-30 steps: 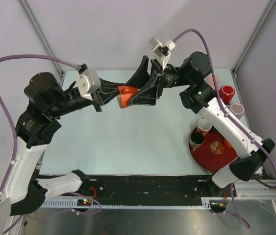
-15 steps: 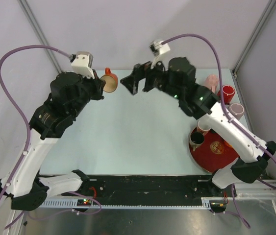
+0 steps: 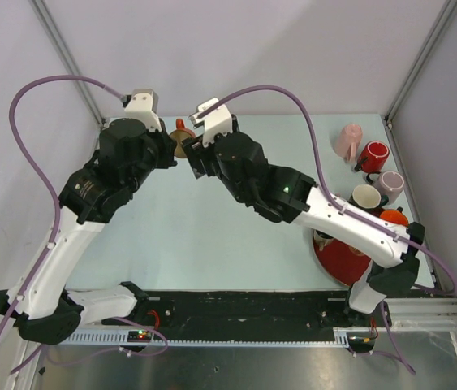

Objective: Turn the mug right side up

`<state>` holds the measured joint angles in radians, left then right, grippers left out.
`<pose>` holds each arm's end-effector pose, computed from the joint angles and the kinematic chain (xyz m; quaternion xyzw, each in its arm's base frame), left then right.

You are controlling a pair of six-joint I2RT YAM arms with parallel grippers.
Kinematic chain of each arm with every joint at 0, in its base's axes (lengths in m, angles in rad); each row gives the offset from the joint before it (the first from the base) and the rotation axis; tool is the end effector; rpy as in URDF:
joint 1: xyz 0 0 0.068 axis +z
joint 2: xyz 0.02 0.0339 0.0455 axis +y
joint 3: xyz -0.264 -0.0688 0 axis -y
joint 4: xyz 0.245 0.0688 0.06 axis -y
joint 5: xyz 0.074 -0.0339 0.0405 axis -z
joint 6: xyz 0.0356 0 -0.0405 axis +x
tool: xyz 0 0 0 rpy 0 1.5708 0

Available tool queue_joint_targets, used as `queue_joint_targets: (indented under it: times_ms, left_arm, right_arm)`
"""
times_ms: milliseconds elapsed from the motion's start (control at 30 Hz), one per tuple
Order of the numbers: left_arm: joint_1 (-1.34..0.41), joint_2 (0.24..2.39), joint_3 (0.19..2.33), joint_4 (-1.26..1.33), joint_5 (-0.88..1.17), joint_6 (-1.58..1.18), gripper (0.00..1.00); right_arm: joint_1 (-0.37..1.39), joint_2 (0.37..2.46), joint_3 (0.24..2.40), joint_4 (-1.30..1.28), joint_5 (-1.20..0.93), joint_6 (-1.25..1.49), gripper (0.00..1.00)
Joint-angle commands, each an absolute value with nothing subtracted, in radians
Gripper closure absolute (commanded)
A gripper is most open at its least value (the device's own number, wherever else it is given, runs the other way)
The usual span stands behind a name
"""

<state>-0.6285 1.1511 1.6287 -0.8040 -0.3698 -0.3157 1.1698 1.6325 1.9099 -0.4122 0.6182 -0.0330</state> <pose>0.1726 -0.1095 0.4861 0.0186 0.8057 -0.1275 0.5782 0.1586 0.3211 0.4880 -0.2409 0.7048 0.1443 0.6515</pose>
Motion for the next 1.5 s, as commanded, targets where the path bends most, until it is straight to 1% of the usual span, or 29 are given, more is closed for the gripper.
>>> queue_joint_targets:
  times_ms: [0, 67, 267, 400, 467, 533, 567, 600, 633, 700, 733, 800, 867, 933, 967, 1033, 1133, 1233, 1367, 1467]
  left_arm:
    - [-0.628, 1.131, 1.618, -0.758, -0.377, -0.337, 1.0]
    - [-0.629, 1.126, 1.608, -0.757, -0.366, -0.33, 1.0]
    - [-0.629, 1.129, 1.622, -0.753, -0.349, -0.31, 1.0]
    - [-0.629, 1.123, 1.621, -0.732, -0.358, -0.285, 1.0]
    - [-0.628, 1.117, 1.616, -0.722, -0.36, -0.273, 1.0]
    - [-0.629, 1.11, 1.605, -0.715, -0.352, -0.27, 1.0]
    - [-0.629, 1.108, 1.6, -0.712, -0.346, -0.268, 1.0]
    - [-0.629, 1.105, 1.595, -0.711, -0.336, -0.266, 1.0]
    - [-0.629, 1.103, 1.59, -0.709, -0.324, -0.261, 0.97]
    - [-0.628, 1.097, 1.58, -0.703, -0.276, -0.24, 0.68]
    - [-0.629, 1.092, 1.576, -0.701, -0.24, -0.215, 0.51]
    - [-0.629, 1.069, 1.562, -0.691, -0.176, -0.163, 0.3]
    - [-0.628, 1.037, 1.54, -0.683, -0.122, -0.114, 0.15]
    - [-0.626, 0.995, 1.501, -0.682, -0.095, -0.075, 0.05]
    - [-0.624, 0.971, 1.469, -0.682, -0.092, -0.06, 0.02]
    - [-0.62, 0.931, 1.407, -0.681, -0.114, -0.036, 0.01]
    - [-0.604, 0.887, 1.304, -0.678, -0.163, -0.027, 0.01]
    - [-0.59, 0.841, 1.22, -0.666, -0.178, -0.035, 0.0]
    - [-0.587, 0.787, 1.124, -0.664, -0.195, -0.022, 0.0]
    - [-0.587, 0.757, 1.081, -0.663, -0.227, -0.007, 0.0]
  right_arm:
    - [1.136, 1.659, 1.975, -0.36, 0.64, -0.071, 0.34]
    - [1.126, 1.692, 2.014, -0.367, 0.608, -0.084, 0.39]
    - [1.097, 1.827, 2.197, -0.496, 0.587, -0.064, 0.43]
    - [1.072, 1.847, 2.2, -0.55, 0.578, -0.039, 0.43]
    - [1.065, 1.843, 2.187, -0.559, 0.571, -0.036, 0.48]
    - [1.06, 1.842, 2.185, -0.571, 0.58, -0.042, 0.67]
    - [1.06, 1.841, 2.184, -0.579, 0.597, -0.045, 0.83]
    - [1.058, 1.837, 2.183, -0.586, 0.61, -0.049, 0.91]
    - [1.054, 1.831, 2.178, -0.601, 0.619, -0.048, 0.96]
    - [1.036, 1.81, 2.164, -0.641, 0.622, -0.026, 0.99]
    - [1.019, 1.788, 2.154, -0.663, 0.621, 0.003, 0.99]
    - [0.984, 1.728, 2.103, -0.715, 0.622, 0.048, 1.0]
    - [0.946, 1.639, 2.021, -0.755, 0.629, 0.105, 1.0]
    - [0.895, 1.533, 1.917, -0.802, 0.635, 0.178, 1.0]
    - [0.858, 1.485, 1.851, -0.841, 0.617, 0.22, 1.0]
    - [0.724, 1.37, 1.715, -0.907, 0.548, 0.328, 1.0]
    - [0.526, 1.175, 1.487, -0.954, 0.426, 0.448, 1.0]
    - [0.33, 1.017, 1.312, -0.964, 0.342, 0.5, 1.0]
    - [0.153, 0.901, 1.116, -0.966, 0.299, 0.569, 1.0]
    - [0.047, 0.865, 0.986, -0.936, 0.266, 0.61, 1.0]
